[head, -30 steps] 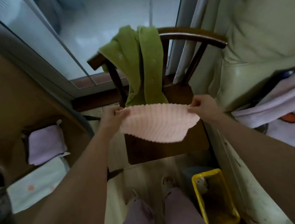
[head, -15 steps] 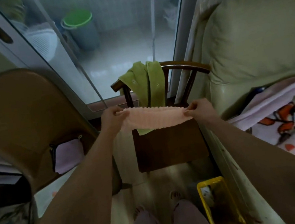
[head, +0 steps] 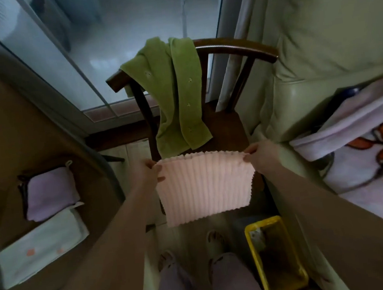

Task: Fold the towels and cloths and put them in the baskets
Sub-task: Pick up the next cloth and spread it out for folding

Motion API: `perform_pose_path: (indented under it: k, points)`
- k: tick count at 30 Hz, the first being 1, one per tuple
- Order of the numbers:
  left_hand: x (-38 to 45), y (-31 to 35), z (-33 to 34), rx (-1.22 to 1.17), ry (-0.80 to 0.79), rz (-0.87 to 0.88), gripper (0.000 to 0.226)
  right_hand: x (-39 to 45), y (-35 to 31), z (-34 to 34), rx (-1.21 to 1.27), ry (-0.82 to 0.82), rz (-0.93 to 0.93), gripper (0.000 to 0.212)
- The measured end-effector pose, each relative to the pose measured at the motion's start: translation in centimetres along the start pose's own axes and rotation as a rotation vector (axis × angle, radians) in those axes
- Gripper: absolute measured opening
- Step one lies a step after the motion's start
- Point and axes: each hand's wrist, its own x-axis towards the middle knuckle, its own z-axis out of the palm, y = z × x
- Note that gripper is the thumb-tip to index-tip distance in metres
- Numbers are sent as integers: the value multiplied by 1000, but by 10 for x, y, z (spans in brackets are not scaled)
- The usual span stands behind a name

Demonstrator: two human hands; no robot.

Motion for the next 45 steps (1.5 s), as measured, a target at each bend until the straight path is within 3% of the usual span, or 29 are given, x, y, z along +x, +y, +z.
perform_pose_path:
  k: [6,10,13,16,20,22,24,26,30,32,35,38,40,45]
  points:
    - [87,-28,55,-84,72,-84,2,79,23,56,-89,50,15,11]
    - [139,-34,77,-20,109,33,6,137,22,90,-74,153,-38,12]
    - [156,-36,88,87,238,176,9,159,15,114,6,230,-85,21]
    - [160,-59,108,227,335,388,30,153,21,149,-70,326,-263,36]
    - [154,-100,159,533,97,677,46,143,50,213,-317,115,-736,47]
    - [163,-120,175,717,20,717,53,150,63,231,-407,39,-811,51]
    - [177,-137,177,833,44,725,57,161,75,232,-477,26,-849,56]
    - [184,-144,174,871,114,720,60,174,88,221,-540,62,-800,60]
    - [193,-143,173,886,159,651,65,186,104,203,-569,224,-406,64]
    - [188,-145,169,881,154,605,66,177,106,197,-526,267,-316,64]
    - [160,-154,150,821,99,662,64,135,114,189,-436,246,-579,55]
    - [111,-173,139,778,-39,847,56,73,127,200,-370,73,-812,51]
    - [89,-182,149,749,-82,842,54,50,126,219,-375,-28,-787,51]
    - [105,-193,178,946,-23,729,55,61,108,272,-543,66,-687,56]
